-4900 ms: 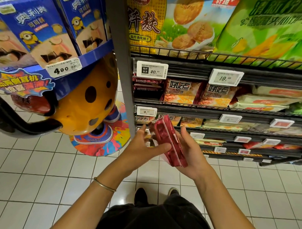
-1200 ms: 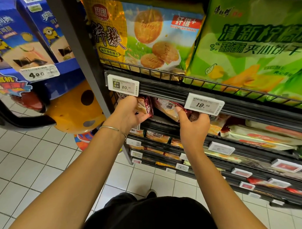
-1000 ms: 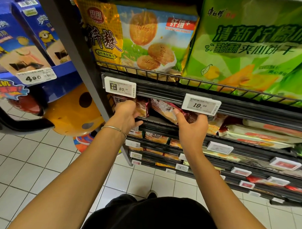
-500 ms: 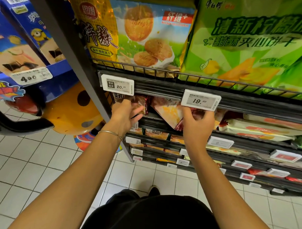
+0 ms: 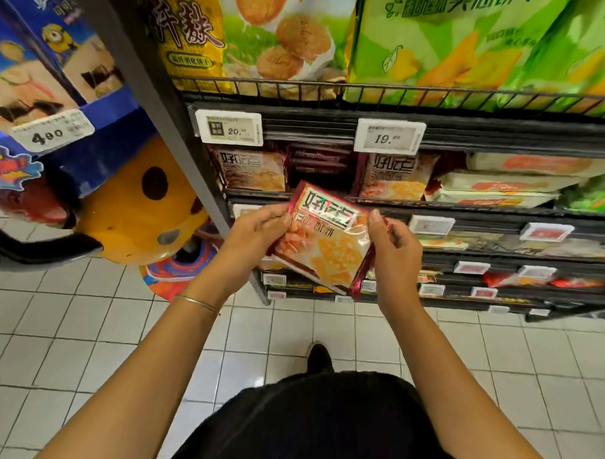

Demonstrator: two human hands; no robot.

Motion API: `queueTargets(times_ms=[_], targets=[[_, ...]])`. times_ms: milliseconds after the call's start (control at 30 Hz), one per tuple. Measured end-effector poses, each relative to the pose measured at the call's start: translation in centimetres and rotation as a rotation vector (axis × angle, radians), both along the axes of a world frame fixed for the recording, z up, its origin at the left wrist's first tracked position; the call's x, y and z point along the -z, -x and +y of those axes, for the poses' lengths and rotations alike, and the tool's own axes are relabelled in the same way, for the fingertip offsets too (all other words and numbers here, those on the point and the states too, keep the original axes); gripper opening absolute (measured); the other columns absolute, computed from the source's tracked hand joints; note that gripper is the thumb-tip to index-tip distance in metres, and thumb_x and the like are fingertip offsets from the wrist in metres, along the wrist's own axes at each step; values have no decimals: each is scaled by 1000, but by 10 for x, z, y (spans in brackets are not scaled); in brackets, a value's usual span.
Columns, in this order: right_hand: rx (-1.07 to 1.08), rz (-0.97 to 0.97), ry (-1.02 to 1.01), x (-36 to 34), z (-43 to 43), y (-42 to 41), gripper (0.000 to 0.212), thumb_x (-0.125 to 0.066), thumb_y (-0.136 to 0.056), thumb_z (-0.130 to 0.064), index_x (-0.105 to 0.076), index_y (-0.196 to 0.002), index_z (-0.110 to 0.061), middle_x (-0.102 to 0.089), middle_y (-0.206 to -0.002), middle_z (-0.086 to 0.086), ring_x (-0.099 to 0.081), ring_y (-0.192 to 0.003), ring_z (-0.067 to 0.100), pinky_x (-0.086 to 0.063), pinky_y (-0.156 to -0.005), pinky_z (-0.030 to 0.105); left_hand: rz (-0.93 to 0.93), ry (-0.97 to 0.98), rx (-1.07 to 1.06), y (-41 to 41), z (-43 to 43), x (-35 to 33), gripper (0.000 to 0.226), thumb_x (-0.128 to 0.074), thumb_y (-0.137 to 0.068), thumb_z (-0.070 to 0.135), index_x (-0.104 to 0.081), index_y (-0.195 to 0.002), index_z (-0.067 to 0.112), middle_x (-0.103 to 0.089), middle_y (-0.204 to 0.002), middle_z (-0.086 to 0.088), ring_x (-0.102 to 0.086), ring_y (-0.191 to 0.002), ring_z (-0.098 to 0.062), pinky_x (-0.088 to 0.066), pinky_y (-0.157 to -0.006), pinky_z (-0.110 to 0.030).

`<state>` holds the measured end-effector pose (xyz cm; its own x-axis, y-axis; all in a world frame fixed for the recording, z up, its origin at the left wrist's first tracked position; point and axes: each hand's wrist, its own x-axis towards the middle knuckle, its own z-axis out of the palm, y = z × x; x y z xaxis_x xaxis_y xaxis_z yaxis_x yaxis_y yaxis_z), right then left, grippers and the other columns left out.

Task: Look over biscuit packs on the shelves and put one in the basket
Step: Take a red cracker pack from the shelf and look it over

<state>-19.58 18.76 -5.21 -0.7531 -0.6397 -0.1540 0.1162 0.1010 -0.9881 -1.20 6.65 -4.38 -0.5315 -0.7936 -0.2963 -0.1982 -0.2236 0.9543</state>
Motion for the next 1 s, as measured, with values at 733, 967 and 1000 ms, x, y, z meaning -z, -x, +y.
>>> queueTargets(times_ms=[733, 967, 1000], targets=[[11, 86, -195, 7, 144, -111, 19, -51, -105, -29, -59, -93, -17, -66, -77, -22, -64, -62, -4, -42, -40, 19, 80, -297, -203, -93, 156, 12, 47, -52, -109, 38, -62, -127, -4, -72, -120, -28, -68, -100, -36, -54, -92, -55], [-2, 89, -242, 6, 175, -73, 25, -41, -107, -17, -52, -85, -17, -63, -83, -8, -64, -73, 2, -47, -52, 20, 41, -248, -172, -63, 192, -4, 33, -53, -109, 33, -70, -108, 4, -77, -105, -20, -72, -91, -32, -57, -85, -48], [6, 74, -246, 4, 181, -65, 26, -40, -107, -16, -53, -85, -17, -64, -84, -6, -65, -76, 6, -49, -54, 21, 31, -244, -163, -56, 199, -4, 34, -52, -109, 31, -71, -108, 3, -78, -102, -18, -73, -87, -29, -58, -81, -43]])
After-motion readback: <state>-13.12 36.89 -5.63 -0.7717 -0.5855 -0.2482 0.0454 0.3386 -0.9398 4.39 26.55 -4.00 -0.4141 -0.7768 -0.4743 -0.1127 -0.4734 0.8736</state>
